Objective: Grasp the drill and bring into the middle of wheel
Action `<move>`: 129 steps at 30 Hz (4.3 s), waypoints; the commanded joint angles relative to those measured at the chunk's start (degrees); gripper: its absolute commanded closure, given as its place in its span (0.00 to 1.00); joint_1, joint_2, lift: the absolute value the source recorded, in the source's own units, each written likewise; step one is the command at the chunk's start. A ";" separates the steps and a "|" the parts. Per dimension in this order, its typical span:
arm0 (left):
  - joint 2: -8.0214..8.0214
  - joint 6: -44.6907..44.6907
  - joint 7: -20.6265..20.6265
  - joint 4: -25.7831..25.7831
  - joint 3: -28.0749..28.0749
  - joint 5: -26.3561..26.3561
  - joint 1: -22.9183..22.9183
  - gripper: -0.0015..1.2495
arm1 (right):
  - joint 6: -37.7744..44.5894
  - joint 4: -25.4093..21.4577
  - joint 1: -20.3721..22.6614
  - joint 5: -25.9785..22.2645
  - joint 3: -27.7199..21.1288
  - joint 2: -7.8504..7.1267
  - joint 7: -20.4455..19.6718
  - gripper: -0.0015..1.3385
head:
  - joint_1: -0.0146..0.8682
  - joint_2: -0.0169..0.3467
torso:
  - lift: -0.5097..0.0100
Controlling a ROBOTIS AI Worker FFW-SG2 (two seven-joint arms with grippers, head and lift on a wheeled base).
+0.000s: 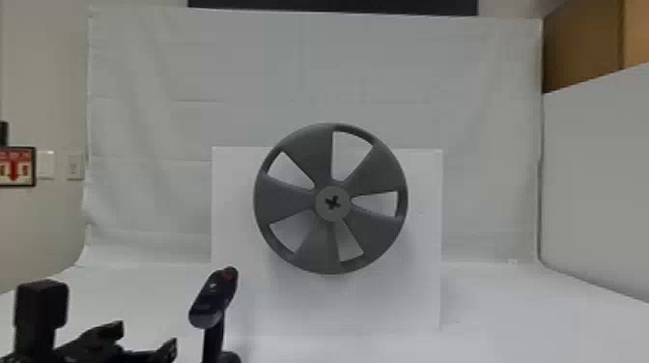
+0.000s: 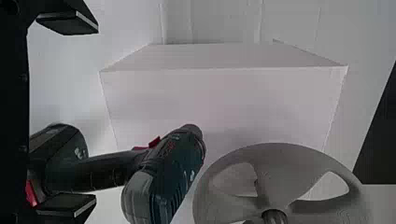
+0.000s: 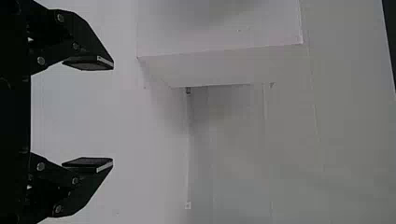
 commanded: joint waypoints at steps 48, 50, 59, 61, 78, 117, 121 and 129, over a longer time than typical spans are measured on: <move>0.09 2.40 18.57 -4.96 0.95 1.23 0.60 0.00 | -0.08 0.00 0.12 -0.46 -0.43 -0.06 0.00 0.39 | 0.02 0.05 | 0.20; 0.09 2.40 18.57 -4.96 0.86 1.23 0.60 0.00 | -0.08 0.00 0.12 -0.55 -0.43 -0.06 0.00 0.39 | 0.02 0.05 | 0.20; 0.09 2.40 18.57 -4.96 0.86 1.05 0.60 0.00 | -0.08 0.00 0.12 -0.46 -0.25 -0.14 0.00 0.39 | 0.02 0.05 | 0.20; 0.09 2.40 18.57 -4.96 0.86 1.05 0.60 0.00 | 0.00 0.00 0.04 -0.46 -0.17 -0.23 0.00 0.39 | 0.02 0.05 | 0.20; 0.09 2.40 18.57 -4.96 1.03 0.88 0.77 0.00 | 0.00 -0.08 0.04 -0.38 0.01 -0.50 0.00 0.39 | 0.02 0.05 | 0.20; 0.09 2.40 18.57 -4.96 0.86 0.35 0.86 0.00 | 0.00 0.00 0.04 -0.55 -0.17 -0.58 0.00 0.39 | 0.02 0.05 | 0.20; 0.09 2.48 18.57 -4.96 0.86 0.35 0.86 0.00 | -0.08 0.00 0.04 -0.55 -0.17 -0.58 0.00 0.39 | 0.02 0.05 | 0.20; 0.09 2.48 18.57 -4.96 0.86 0.26 0.86 0.00 | 0.00 -0.08 0.04 -0.55 -0.17 -0.58 0.00 0.39 | 0.02 0.05 | 0.20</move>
